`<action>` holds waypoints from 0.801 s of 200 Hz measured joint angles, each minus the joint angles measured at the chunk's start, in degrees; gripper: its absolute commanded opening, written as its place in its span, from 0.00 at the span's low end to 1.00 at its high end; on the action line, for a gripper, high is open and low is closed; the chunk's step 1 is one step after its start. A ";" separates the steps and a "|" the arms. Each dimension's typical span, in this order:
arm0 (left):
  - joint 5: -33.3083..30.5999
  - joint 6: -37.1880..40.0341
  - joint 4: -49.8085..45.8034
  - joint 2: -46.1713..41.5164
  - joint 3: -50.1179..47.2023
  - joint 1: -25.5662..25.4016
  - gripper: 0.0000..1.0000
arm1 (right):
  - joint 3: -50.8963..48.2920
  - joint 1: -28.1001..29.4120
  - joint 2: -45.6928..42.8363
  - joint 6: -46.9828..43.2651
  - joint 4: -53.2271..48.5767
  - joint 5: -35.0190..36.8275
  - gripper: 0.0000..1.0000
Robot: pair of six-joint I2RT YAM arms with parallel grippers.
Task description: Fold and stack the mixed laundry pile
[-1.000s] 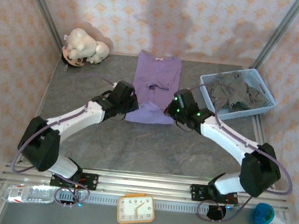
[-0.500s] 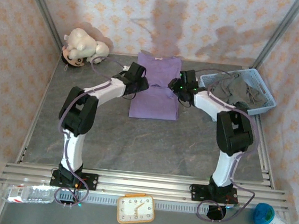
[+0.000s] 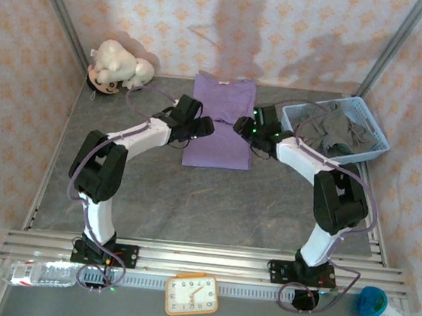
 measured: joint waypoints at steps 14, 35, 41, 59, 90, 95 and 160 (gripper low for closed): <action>0.87 0.02 1.31 -0.37 -2.10 -1.27 0.53 | -1.62 1.60 -0.02 0.11 0.04 -0.55 0.45; 2.19 -0.28 2.82 -0.26 -5.16 -2.69 0.42 | -4.00 2.19 0.39 1.03 0.17 -1.07 0.35; 2.60 -0.59 3.23 -0.13 -5.92 -2.80 0.41 | -4.46 2.14 0.74 1.53 0.39 -1.03 0.33; 2.82 -1.07 4.61 0.98 -7.69 -2.78 0.40 | -6.03 1.79 2.05 2.95 1.44 -0.98 0.29; 2.95 -1.62 7.15 2.86 -10.88 -2.56 0.41 | -10.93 1.81 3.67 5.66 2.95 -0.98 0.27; 3.19 -1.84 7.76 2.69 -11.19 -2.56 0.41 | -11.91 1.84 3.67 6.21 3.67 -1.01 0.27; 3.87 -7.93 13.22 -7.67 -25.62 -6.64 0.52 | -22.40 7.30 -5.66 10.69 3.82 -0.31 0.27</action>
